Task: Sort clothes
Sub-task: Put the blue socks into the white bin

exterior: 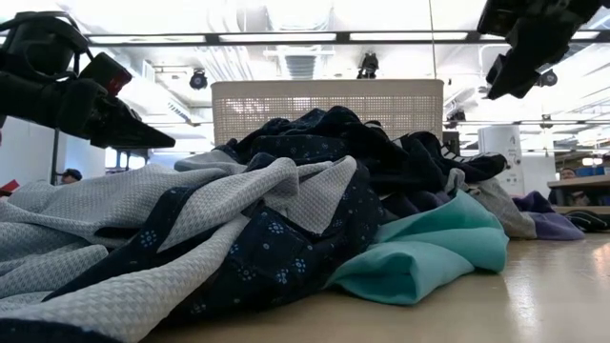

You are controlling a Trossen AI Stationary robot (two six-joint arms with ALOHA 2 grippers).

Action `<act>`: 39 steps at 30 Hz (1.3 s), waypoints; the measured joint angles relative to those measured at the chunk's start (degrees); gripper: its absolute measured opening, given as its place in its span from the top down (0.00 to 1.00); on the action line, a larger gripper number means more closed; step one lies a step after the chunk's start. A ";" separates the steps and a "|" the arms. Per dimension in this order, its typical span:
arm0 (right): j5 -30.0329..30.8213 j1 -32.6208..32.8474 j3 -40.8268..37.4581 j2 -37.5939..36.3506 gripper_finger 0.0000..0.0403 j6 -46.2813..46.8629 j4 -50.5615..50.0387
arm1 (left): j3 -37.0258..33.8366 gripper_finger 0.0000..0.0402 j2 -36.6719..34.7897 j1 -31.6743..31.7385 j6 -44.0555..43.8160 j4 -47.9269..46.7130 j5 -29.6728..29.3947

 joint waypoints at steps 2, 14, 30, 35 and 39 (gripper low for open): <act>1.02 0.62 -1.31 0.05 0.74 0.14 0.49 | -0.01 0.95 0.00 -0.01 -0.01 0.02 -0.01; 1.32 1.00 -7.14 5.67 0.73 3.06 3.94 | -0.01 0.95 0.00 -0.01 0.00 0.00 0.00; 6.32 4.38 -7.14 20.46 0.56 3.78 5.53 | -0.01 0.95 0.00 -0.01 0.00 0.02 0.00; 9.91 4.38 -7.13 22.43 0.56 5.02 5.15 | 0.00 0.95 0.00 0.00 -0.01 0.02 -0.01; 11.75 4.38 -7.12 22.53 0.56 5.74 4.76 | 0.00 0.95 0.00 0.01 -0.01 0.02 -0.02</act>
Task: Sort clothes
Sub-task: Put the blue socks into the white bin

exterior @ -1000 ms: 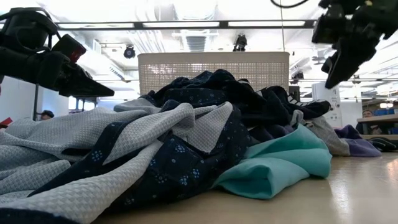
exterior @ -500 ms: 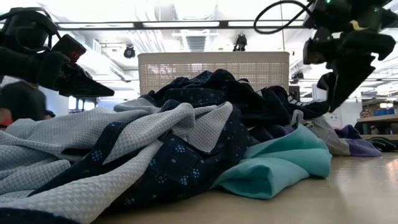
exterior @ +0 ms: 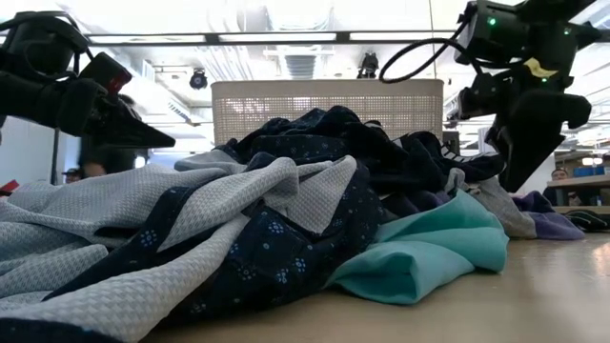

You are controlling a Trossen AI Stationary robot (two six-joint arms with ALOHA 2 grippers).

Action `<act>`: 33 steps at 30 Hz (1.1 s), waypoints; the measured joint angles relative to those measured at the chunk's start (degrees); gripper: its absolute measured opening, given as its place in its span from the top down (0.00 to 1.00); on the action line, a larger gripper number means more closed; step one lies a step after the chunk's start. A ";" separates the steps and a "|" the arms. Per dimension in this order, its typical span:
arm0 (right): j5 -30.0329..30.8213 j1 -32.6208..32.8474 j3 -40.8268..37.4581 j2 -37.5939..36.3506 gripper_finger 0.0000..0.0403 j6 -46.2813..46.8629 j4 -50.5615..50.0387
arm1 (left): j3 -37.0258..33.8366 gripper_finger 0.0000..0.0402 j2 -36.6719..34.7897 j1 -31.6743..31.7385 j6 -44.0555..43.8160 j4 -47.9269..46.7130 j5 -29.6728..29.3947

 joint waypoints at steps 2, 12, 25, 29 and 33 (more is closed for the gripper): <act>1.17 0.00 0.00 0.02 0.56 0.66 -0.45 | 0.00 0.95 0.00 -0.02 0.02 0.00 0.00; 3.17 -0.02 0.02 3.61 0.63 3.55 -1.97 | 0.00 0.95 0.00 -0.02 0.00 0.00 0.00; 1.18 0.09 1.12 10.52 0.85 3.43 -2.61 | 0.00 0.95 0.00 -0.02 0.00 -0.02 0.00; 1.11 0.09 3.62 10.30 0.98 2.52 -4.12 | 0.00 0.95 0.00 -0.02 0.02 0.00 0.00; 1.13 0.31 7.50 10.19 0.98 1.71 -6.17 | 0.00 0.95 0.00 0.00 0.00 0.00 0.02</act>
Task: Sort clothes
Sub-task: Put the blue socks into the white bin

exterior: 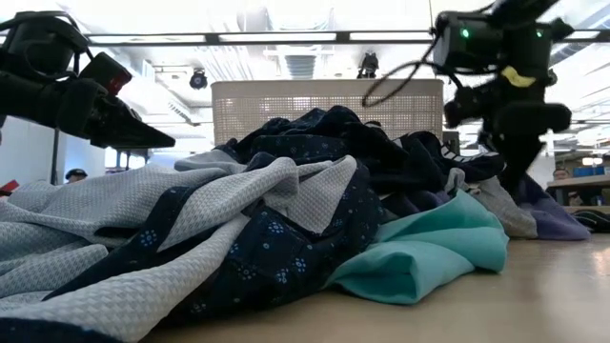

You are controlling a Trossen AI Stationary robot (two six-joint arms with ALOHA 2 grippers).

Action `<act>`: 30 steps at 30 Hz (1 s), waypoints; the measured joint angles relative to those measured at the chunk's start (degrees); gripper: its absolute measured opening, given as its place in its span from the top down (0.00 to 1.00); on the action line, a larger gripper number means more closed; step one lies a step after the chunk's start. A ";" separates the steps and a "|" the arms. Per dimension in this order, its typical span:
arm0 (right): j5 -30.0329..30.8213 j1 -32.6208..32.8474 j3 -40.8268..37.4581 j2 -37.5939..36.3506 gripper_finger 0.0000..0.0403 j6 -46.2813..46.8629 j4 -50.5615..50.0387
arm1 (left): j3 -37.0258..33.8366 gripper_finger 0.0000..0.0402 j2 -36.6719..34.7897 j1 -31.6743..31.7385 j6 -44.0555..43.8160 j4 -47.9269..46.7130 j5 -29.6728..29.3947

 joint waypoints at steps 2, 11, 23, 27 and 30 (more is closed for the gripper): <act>0.00 0.45 2.13 0.00 0.99 -1.10 -1.35 | 0.00 0.95 0.00 -0.01 0.00 0.00 -0.01; 0.00 3.63 14.08 -0.57 1.00 -2.81 -9.76 | -0.02 0.95 0.00 -0.02 0.02 -0.02 0.00; 4.26 8.17 33.62 -0.79 1.00 -14.27 -10.55 | 0.00 0.95 0.00 0.00 0.01 -0.02 0.00; 9.97 8.01 37.70 -0.81 1.00 -20.23 -6.12 | 0.00 0.95 0.00 -0.01 0.00 -0.02 -0.01; 15.08 7.55 39.37 -0.81 1.00 -24.53 -0.19 | 0.00 0.95 0.00 0.00 0.02 0.00 0.00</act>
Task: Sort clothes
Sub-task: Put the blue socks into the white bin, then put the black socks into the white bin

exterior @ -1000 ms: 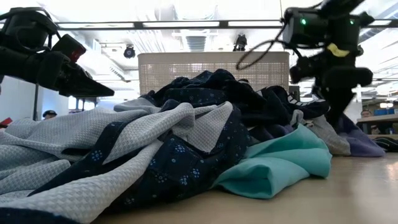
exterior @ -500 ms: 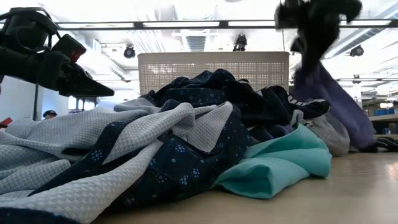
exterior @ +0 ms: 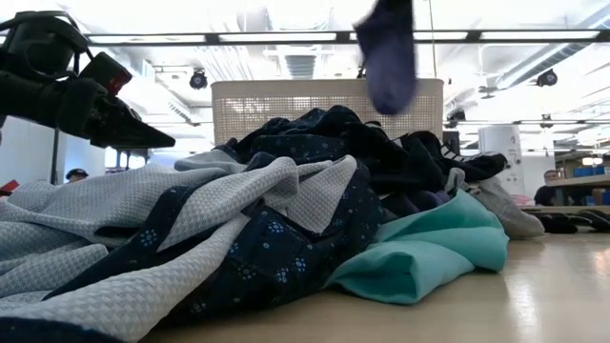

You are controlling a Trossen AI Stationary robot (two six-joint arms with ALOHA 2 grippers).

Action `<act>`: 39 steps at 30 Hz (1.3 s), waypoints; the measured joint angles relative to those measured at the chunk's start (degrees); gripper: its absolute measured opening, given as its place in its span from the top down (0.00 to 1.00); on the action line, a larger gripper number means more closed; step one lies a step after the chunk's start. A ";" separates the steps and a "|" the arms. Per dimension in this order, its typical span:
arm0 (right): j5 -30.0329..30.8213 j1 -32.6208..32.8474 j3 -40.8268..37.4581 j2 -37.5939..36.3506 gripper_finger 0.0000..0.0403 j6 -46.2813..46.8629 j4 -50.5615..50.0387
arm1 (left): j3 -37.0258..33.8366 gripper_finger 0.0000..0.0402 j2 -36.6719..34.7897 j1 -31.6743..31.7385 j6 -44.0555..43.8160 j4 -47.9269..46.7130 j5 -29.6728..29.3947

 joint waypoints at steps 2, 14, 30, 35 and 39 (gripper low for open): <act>2.57 -0.62 0.43 0.00 1.00 -2.52 5.19 | 0.00 0.95 0.00 -0.02 -0.02 0.00 -0.02; 6.40 -10.70 0.45 3.89 1.00 -5.53 22.90 | -0.01 0.95 0.00 0.00 -0.01 -0.01 0.00; 4.95 -19.28 0.95 11.54 0.75 -3.94 21.30 | 0.00 0.95 0.00 -0.02 0.00 -0.01 0.00; 4.24 -19.29 3.58 11.04 0.58 -4.90 18.68 | -0.01 0.95 0.00 -0.02 0.00 -0.02 -0.01; 4.38 -18.65 6.94 9.43 0.50 -3.34 11.50 | 0.00 0.95 0.00 -0.01 -0.01 -0.02 0.00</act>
